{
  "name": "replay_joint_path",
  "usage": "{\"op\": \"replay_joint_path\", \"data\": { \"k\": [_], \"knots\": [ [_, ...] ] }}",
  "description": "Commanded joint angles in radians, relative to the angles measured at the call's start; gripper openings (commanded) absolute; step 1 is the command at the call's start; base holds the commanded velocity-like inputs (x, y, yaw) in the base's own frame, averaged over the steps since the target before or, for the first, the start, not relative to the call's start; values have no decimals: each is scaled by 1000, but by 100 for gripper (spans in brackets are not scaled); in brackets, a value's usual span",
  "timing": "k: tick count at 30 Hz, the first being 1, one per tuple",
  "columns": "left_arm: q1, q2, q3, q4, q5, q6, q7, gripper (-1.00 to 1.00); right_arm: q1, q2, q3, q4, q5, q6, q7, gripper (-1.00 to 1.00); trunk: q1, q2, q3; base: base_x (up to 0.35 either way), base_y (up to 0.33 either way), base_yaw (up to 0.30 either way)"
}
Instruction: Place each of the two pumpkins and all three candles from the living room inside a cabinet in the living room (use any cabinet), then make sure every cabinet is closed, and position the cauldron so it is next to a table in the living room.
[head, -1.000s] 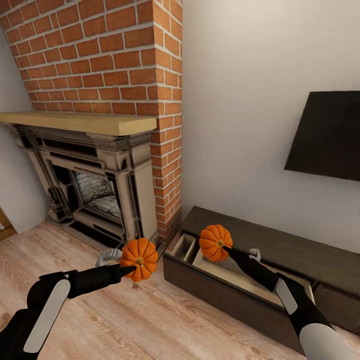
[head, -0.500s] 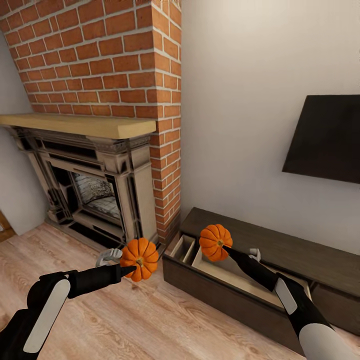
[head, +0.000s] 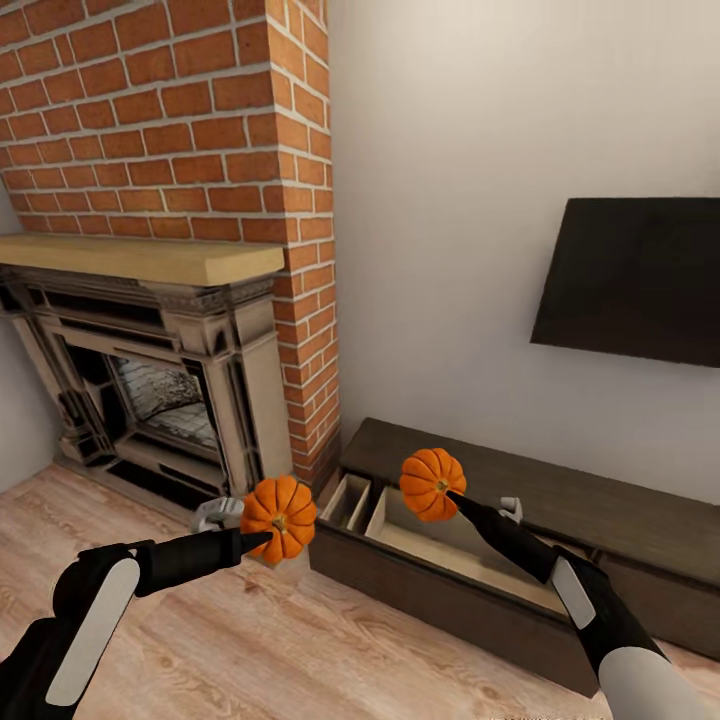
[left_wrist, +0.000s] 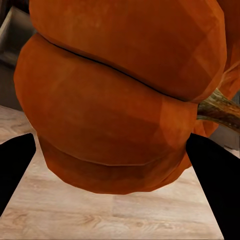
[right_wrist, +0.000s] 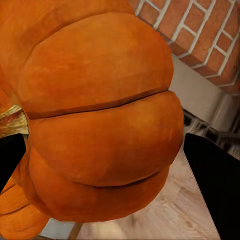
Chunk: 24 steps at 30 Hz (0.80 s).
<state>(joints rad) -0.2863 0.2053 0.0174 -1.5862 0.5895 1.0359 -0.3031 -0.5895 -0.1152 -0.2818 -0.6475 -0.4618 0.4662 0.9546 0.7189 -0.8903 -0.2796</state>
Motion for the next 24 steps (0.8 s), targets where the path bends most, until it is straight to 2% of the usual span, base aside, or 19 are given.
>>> {"op": "replay_joint_path", "data": {
  "k": [1, 17, 24],
  "knots": [
    [-1, 1, 2, -1, -8, 4, -10, -100, -1, 0, -2, 0, -8, 9, 1, -100, 0, -1, 0, 0, 0, -223],
    [-1, 3, 1, -2, -8, 4, -10, -100, -1, 0, -3, 2, -8, 9, 1, -100, 0, -1, 19, 2, 0, -224],
    [-1, 2, 1, -2, -8, 4, -9, -100, -1, 0, -4, 1, -8, 9, 1, -100, 0, -1, 25, 161, -118, -182]
  ]
}}
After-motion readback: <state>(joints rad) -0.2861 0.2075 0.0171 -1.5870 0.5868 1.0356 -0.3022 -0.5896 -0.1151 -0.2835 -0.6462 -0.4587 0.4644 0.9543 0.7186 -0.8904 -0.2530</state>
